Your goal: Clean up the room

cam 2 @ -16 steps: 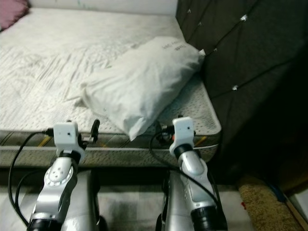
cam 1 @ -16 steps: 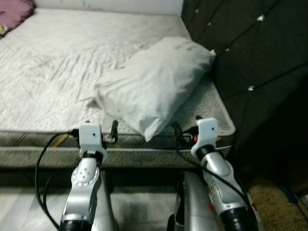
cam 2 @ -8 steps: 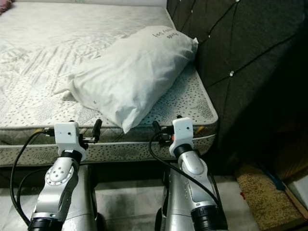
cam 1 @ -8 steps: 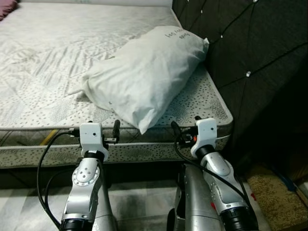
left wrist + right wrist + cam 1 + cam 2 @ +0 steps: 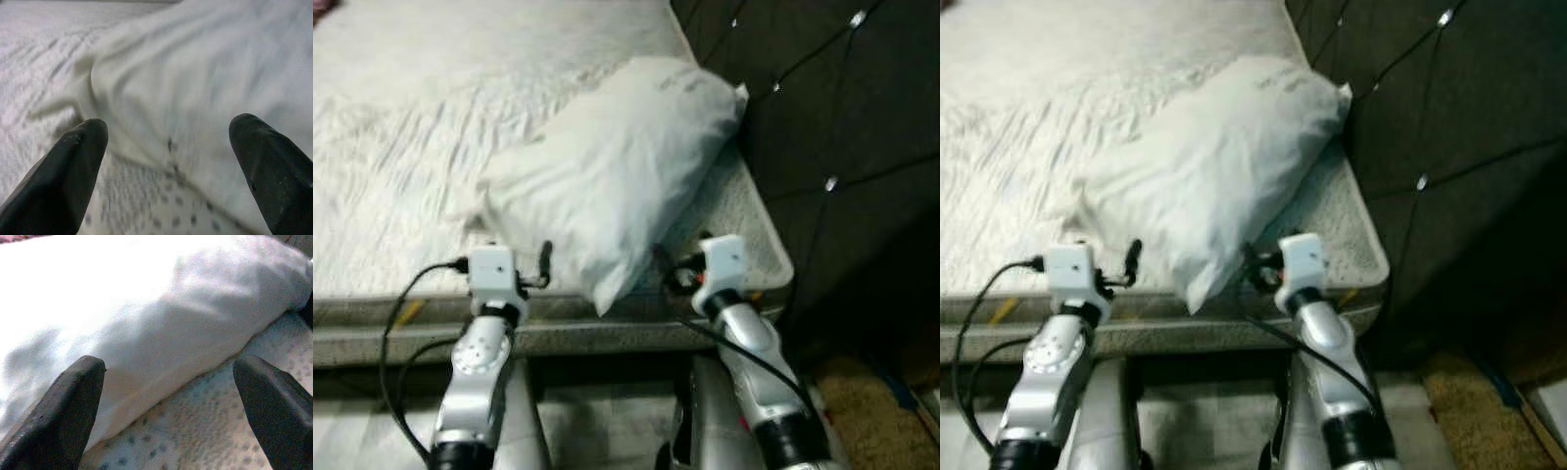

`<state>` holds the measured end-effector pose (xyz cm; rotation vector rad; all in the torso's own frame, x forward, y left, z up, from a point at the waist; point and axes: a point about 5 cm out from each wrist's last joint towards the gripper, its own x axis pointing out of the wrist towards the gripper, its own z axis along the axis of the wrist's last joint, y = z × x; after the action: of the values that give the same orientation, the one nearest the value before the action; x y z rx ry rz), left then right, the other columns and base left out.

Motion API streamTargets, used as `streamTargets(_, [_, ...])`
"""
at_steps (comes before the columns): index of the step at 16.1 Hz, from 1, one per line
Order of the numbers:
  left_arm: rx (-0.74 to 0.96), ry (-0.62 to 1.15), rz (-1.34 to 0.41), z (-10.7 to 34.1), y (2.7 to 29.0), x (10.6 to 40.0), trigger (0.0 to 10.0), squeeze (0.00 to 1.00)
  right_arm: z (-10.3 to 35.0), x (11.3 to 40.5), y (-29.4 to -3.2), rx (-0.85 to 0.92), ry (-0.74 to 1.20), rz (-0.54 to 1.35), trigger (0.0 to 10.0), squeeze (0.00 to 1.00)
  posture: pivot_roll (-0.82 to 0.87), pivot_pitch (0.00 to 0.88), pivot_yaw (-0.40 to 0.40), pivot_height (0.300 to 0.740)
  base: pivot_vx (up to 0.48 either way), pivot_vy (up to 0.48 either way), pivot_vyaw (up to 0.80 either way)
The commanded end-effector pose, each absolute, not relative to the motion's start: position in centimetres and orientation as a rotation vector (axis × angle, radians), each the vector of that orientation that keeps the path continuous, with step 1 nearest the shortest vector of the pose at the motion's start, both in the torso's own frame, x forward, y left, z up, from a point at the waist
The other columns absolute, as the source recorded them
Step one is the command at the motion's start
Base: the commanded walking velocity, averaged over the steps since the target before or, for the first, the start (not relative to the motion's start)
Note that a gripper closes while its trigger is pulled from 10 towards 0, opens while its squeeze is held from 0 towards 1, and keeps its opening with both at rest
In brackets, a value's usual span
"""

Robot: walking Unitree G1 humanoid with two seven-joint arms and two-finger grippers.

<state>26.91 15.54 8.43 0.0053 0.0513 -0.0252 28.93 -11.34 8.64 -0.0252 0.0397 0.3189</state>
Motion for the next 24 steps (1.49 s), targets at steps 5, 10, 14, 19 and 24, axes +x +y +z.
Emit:
streamTargets(5, [0.045, 0.1, -0.004, 8.1, 15.2, 26.7, 10.0, 0.0, 8.0, 28.8, -12.1, -0.052, 0.077, 0.309, 10.0, 0.0, -0.01, 0.0, -0.046, 0.456, 0.0, 0.0, 0.0])
streamTargets(10, [0.092, 0.15, 0.067, 8.0, 16.8, 24.5, 10.0, 0.0, 7.0, 29.1, -11.9, -0.072, 0.155, 0.373, 10.0, 0.0, 0.04, 0.0, -0.054, 0.456, 0.0, 0.0, 0.16])
streamTargets(14, [0.126, 0.199, 0.119, 7.5, 18.6, 22.3, 10.0, 0.0, 6.7, 30.1, -12.1, -0.088, 0.212, 0.435, 10.0, 0.0, 0.09, 0.0, -0.062, 0.456, 0.0, 0.0, 0.0])
streamTargets(19, [0.147, 0.246, 0.065, 7.1, 19.1, 21.2, 10.0, 0.0, 7.6, 30.2, -13.3, -0.117, 0.29, 0.736, 10.0, 0.0, 0.08, 0.0, -0.043, 0.456, 0.0, 0.0, 0.0])
streamTargets(24, [0.165, 0.258, 0.018, 7.1, 19.1, 21.4, 10.0, 0.0, 9.7, 30.2, -15.2, -0.063, 0.301, 0.858, 10.0, 0.0, 0.08, 0.0, -0.026, 0.456, 0.0, 0.0, 0.0])
